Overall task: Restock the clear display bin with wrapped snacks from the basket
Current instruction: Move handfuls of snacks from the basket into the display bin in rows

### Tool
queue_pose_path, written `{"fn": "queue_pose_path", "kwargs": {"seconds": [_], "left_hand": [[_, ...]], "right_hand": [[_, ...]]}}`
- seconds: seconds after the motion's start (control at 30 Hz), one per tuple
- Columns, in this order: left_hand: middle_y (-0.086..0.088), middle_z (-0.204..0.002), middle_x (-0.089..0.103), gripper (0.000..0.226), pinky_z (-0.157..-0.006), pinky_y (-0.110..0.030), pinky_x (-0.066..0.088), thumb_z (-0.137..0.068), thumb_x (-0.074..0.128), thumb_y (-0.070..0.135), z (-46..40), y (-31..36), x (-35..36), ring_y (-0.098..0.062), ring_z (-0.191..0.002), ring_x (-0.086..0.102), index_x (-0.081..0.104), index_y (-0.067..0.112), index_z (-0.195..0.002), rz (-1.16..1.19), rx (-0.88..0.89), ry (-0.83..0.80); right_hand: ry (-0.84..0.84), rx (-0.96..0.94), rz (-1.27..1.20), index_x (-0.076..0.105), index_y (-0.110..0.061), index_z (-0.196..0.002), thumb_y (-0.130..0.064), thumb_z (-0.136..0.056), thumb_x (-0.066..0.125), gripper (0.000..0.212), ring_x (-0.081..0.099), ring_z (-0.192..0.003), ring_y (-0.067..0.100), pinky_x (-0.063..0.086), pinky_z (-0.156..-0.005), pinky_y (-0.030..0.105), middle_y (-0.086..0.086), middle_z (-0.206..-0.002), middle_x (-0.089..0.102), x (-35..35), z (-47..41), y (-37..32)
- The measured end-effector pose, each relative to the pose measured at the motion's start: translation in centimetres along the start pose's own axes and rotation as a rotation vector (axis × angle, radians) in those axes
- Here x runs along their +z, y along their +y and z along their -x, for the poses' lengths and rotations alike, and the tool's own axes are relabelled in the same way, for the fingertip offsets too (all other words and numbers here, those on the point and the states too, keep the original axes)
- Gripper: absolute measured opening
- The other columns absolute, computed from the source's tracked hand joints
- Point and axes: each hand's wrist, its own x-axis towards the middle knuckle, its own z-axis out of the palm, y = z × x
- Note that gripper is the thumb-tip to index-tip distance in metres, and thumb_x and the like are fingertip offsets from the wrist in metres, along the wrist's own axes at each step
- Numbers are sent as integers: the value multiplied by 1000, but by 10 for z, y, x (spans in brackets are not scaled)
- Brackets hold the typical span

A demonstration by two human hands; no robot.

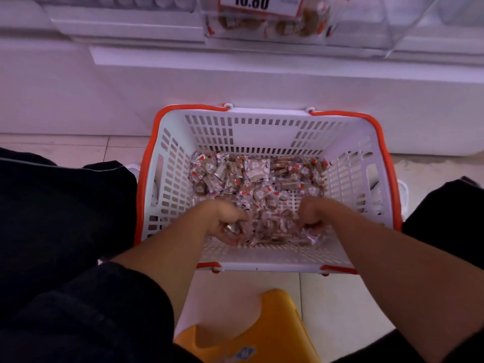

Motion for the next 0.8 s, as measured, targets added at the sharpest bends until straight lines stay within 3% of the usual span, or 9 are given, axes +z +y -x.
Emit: {"fn": "queue_pose_path", "kwargs": {"seconds": [0.07, 0.17, 0.27, 0.37, 0.47, 0.53, 0.63, 0.7, 0.8], "left_hand": [[-18, -92, 67, 32, -86, -54, 57, -98, 61, 26, 16, 14, -3, -33, -89, 70, 61, -4, -109, 28, 71, -4], [-18, -93, 72, 16, -82, -52, 59, -99, 59, 15, 55, 42, -10, -34, -99, 72, 59, 1, -105, -58, 164, -45], [-15, -96, 73, 16, -77, -39, 61, -93, 66, 13, 110, 76, -24, -25, -88, 74, 60, 3, -105, -311, 276, -28], [-2, -79, 73, 17, -51, -24, 54, -88, 73, 18, 186, 110, -34, -16, -75, 73, 62, 12, -100, -479, 418, 14], [2, -82, 75, 19, -40, -19, 43, -88, 72, 21, 258, 125, -39, -15, -69, 73, 61, 15, -104, -447, 584, 107], [-2, -83, 74, 16, -36, -17, 39, -89, 70, 20, 291, 131, -38, -16, -65, 72, 62, 15, -101, -307, 728, 144], [-5, -82, 73, 7, -32, -14, 34, -91, 65, 20, 317, 139, -26, -15, -62, 72, 71, 20, -96, -43, 918, 103], [-3, -89, 75, 21, -32, -15, 36, -95, 57, 22, 325, 150, -18, -15, -67, 74, 76, 28, -103, 65, 1019, 31], [-6, -93, 76, 26, -34, -16, 39, -97, 53, 26, 328, 166, -9, -15, -71, 74, 78, 33, -99, 104, 1084, -8]], "right_hand": [[22, -72, 4, 56, -13, -72, -10, -84, 75, 23, 61, -54, 22, 57, -59, 36, 9, -65, 63, -20, 16, -9], [-1, -252, -55, 68, -12, -81, -10, -83, 76, 8, 61, -65, 23, 54, -57, 32, 7, -71, 66, -62, 52, -26], [-110, -376, -336, 68, -11, -93, -2, -84, 73, 13, 62, -65, 16, 54, -62, 29, 7, -78, 69, -106, 109, -38], [-221, -523, -616, 63, -12, -92, -2, -85, 67, 12, 67, -68, 10, 59, -64, 25, 2, -79, 69, -142, 177, -48], [-258, -748, -869, 70, -14, -100, -9, -84, 65, 18, 71, -74, 12, 59, -62, 23, 6, -95, 72, -165, 242, -52], [-191, -916, -1013, 68, -13, -110, -12, -84, 66, 27, 69, -74, 10, 58, -60, 20, 5, -97, 70, -171, 277, -53], [-1, -1088, -1135, 69, -19, -103, -18, -77, 69, 26, 62, -74, 7, 50, -61, 17, -1, -92, 67, -174, 304, -60], [135, -1141, -1194, 69, -20, -102, -20, -75, 68, 26, 60, -72, 7, 45, -63, 19, -2, -90, 68, -181, 312, -68], [278, -1166, -1215, 67, -16, -107, -21, -77, 67, 30, 61, -72, 9, 46, -66, 20, 3, -95, 70, -194, 314, -75]]}}
